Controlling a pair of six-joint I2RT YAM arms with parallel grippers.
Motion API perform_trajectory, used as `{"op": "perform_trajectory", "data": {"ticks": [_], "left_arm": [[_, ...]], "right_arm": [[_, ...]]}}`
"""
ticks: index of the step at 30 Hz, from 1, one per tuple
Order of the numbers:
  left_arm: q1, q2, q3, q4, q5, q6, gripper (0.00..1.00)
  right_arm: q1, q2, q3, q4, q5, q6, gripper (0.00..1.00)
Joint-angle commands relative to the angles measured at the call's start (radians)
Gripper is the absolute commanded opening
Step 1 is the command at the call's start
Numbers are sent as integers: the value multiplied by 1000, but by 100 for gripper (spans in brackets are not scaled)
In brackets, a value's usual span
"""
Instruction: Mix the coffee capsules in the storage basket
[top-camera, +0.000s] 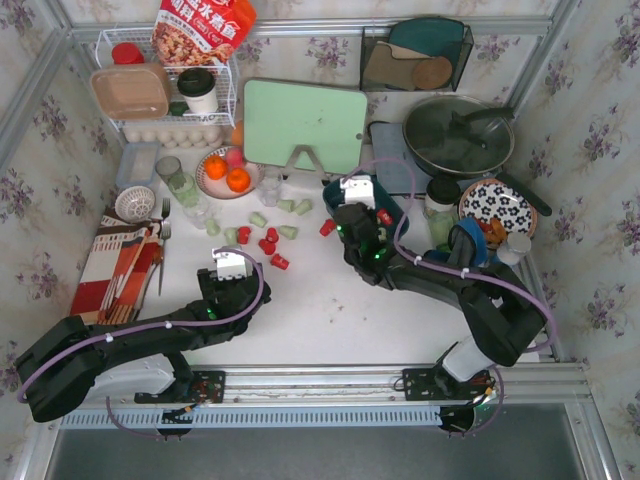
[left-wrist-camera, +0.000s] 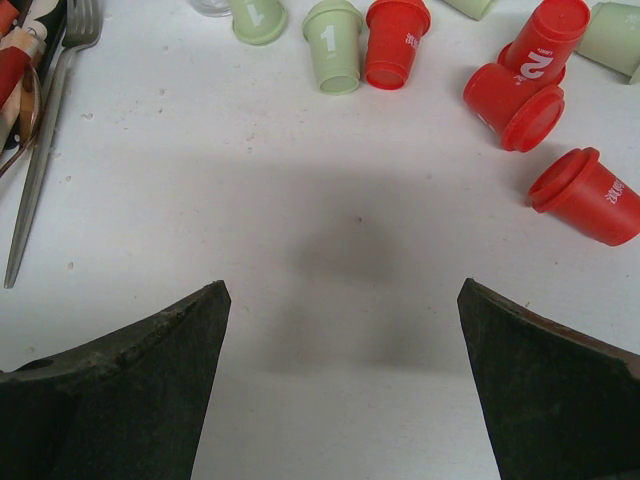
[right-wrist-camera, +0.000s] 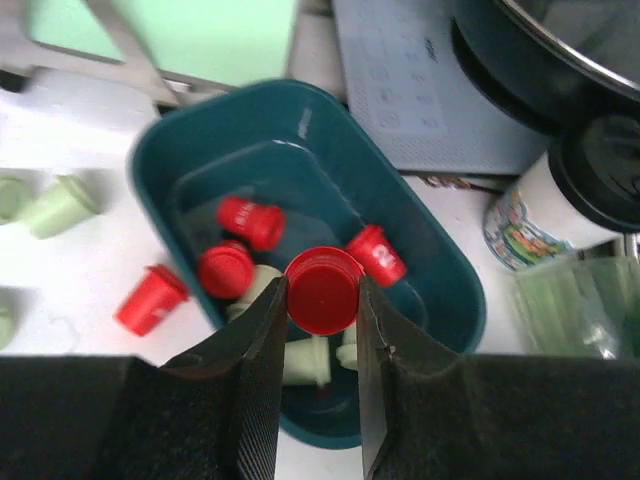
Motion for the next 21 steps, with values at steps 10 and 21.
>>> {"op": "perform_trajectory", "data": {"ticks": [10,21], "left_arm": [[0,1,8,-7,-24,-3,99],[1,4,13,-11,-24,-3,99]], "right_arm": [[-237,134,1,-223,-240,306,15],[-239,98,3,-216,-315,306,72]]}}
